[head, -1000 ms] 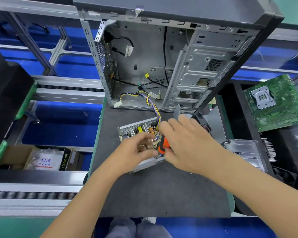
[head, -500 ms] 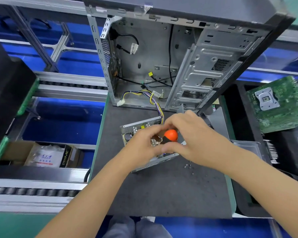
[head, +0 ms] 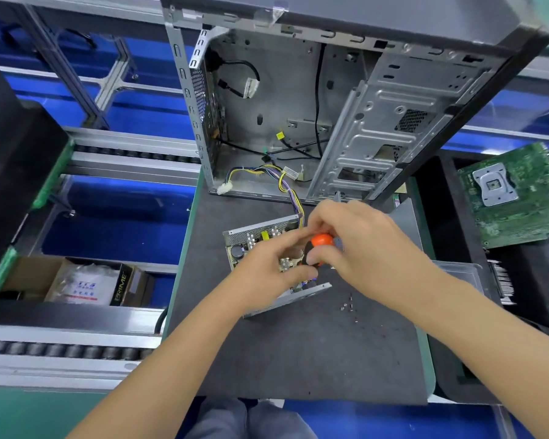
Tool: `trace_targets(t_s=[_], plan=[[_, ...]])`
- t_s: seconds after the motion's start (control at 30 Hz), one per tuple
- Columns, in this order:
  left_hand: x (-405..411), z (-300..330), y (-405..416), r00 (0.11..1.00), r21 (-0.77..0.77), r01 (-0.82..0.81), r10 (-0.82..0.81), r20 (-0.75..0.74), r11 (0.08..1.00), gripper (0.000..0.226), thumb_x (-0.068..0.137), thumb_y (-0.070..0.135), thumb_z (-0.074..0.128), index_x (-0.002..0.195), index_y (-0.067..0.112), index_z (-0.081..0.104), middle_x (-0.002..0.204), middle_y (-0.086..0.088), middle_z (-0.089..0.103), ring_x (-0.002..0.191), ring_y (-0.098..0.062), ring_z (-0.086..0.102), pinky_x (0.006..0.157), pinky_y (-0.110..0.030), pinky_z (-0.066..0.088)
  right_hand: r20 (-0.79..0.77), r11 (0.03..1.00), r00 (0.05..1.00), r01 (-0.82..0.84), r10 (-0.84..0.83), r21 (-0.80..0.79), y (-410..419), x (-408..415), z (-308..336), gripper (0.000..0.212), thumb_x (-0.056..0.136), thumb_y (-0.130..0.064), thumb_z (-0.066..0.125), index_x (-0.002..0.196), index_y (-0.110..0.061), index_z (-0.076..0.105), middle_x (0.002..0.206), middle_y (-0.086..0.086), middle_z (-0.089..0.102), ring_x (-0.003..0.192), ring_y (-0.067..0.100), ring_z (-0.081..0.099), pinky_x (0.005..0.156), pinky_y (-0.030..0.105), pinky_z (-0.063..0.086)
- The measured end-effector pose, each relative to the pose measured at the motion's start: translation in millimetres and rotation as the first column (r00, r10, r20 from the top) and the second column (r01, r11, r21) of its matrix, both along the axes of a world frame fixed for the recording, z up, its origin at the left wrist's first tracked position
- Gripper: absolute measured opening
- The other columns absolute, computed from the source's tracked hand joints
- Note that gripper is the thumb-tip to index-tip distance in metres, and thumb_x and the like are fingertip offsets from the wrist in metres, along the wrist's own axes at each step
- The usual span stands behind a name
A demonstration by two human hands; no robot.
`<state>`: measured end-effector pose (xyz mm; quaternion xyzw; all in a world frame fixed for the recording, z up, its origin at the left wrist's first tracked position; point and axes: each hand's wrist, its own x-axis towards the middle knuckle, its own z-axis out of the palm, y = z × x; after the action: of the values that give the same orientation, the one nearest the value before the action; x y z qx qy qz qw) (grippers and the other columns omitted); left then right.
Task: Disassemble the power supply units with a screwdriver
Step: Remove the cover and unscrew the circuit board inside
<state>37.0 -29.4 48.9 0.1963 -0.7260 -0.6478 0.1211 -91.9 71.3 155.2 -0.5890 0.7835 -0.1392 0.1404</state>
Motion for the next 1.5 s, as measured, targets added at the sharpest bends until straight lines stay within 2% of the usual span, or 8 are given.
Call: trace_targets(t_s=[0.17, 0.27, 0.47, 0.73, 0.87, 1.07, 1.33, 1.5], plan=[[-8, 2, 6, 0.997, -0.026, -0.071, 0.071, -0.004, 0.997, 0.036, 0.076, 0.026, 0.08, 0.108, 0.029, 0.064, 0.098, 0.009, 0.072, 0.099, -0.018, 0.067, 0.096, -0.048, 0.051, 0.06, 0.997, 0.997, -0.06, 0.057, 0.058, 1, 0, 1, 0.027, 0.083, -0.024, 0.072, 0.102, -0.025, 0.053, 0.094, -0.016, 0.053, 0.093, 0.014, 0.042, 0.081, 0.039, 0.046], [-10, 4, 11, 0.991, -0.063, -0.132, 0.132, -0.007, 0.989, 0.038, 0.064, 0.044, 0.08, 0.088, 0.046, 0.051, 0.086, 0.019, 0.066, 0.08, -0.005, 0.062, 0.075, -0.022, 0.05, -0.186, 0.989, 0.983, 0.019, 0.009, 0.146, 4, 3, 2, 0.051, 0.079, -0.071, 0.046, 0.095, -0.023, 0.051, 0.09, -0.008, 0.049, 0.092, 0.018, 0.047, 0.076, 0.033, 0.044], [-16, 3, 23, 0.978, -0.085, -0.209, 0.21, 0.003, 0.974, 0.04, 0.055, 0.053, 0.07, 0.075, 0.051, 0.035, 0.072, 0.022, 0.055, 0.06, 0.0, 0.043, 0.054, -0.016, 0.037, -0.432, 0.973, 0.902, 0.113, -0.015, 0.202, 3, 17, 9, 0.064, 0.074, -0.083, 0.02, 0.074, -0.021, 0.037, 0.061, -0.007, 0.028, 0.068, 0.023, 0.045, 0.049, 0.03, 0.018], [-7, -4, 18, 0.989, -0.148, -0.116, 0.102, -0.104, 0.982, 0.063, 0.072, 0.028, 0.086, 0.123, 0.046, 0.054, 0.112, 0.022, 0.062, 0.105, -0.008, 0.059, 0.093, -0.022, 0.045, -0.412, 0.972, 0.902, -0.035, 0.131, 0.231, 6, 6, 11, 0.028, 0.098, -0.049, 0.049, 0.113, -0.026, 0.049, 0.096, -0.008, 0.046, 0.096, 0.015, 0.042, 0.066, 0.025, 0.028], [-6, -4, 18, 0.991, -0.058, -0.13, 0.127, -0.053, 0.99, 0.041, 0.077, 0.029, 0.078, 0.11, 0.045, 0.062, 0.098, 0.008, 0.07, 0.097, -0.017, 0.065, 0.094, -0.041, 0.051, -0.399, 0.947, 0.885, -0.122, 0.239, 0.297, 7, -1, 14, 0.022, 0.099, -0.026, 0.048, 0.12, -0.03, 0.047, 0.098, -0.009, 0.04, 0.091, 0.017, 0.027, 0.077, 0.025, 0.034], [-13, 1, 24, 0.978, -0.081, -0.205, 0.206, 0.005, 0.975, 0.037, 0.058, 0.052, 0.074, 0.08, 0.052, 0.044, 0.082, 0.022, 0.062, 0.071, 0.001, 0.053, 0.064, -0.012, 0.041, -0.34, 0.943, 0.938, 0.048, 0.071, 0.329, 0, 8, 24, 0.058, 0.083, -0.076, 0.035, 0.096, -0.02, 0.047, 0.082, -0.001, 0.05, 0.093, 0.028, 0.057, 0.067, 0.035, 0.042], [0, -5, 19, 0.996, -0.01, -0.072, 0.072, -0.045, 0.997, 0.061, 0.078, 0.022, 0.08, 0.129, 0.042, 0.054, 0.121, 0.023, 0.066, 0.118, -0.002, 0.059, 0.102, -0.025, 0.045, -0.353, 0.946, 0.908, -0.117, 0.225, 0.303, 5, -5, 17, 0.022, 0.095, -0.016, 0.056, 0.11, -0.028, 0.047, 0.088, -0.009, 0.041, 0.092, 0.017, 0.04, 0.058, 0.025, 0.033], [-2, -6, 20, 0.996, -0.113, -0.089, 0.088, -0.013, 0.99, 0.036, 0.087, 0.009, 0.073, 0.111, 0.034, 0.063, 0.101, 0.0, 0.068, 0.098, -0.017, 0.062, 0.093, -0.034, 0.048, -0.282, 0.929, 0.896, -0.28, 0.343, 0.24, 6, -12, 16, 0.019, 0.092, -0.015, 0.06, 0.106, -0.028, 0.059, 0.096, -0.014, 0.058, 0.092, 0.016, 0.031, 0.083, 0.035, 0.041]])
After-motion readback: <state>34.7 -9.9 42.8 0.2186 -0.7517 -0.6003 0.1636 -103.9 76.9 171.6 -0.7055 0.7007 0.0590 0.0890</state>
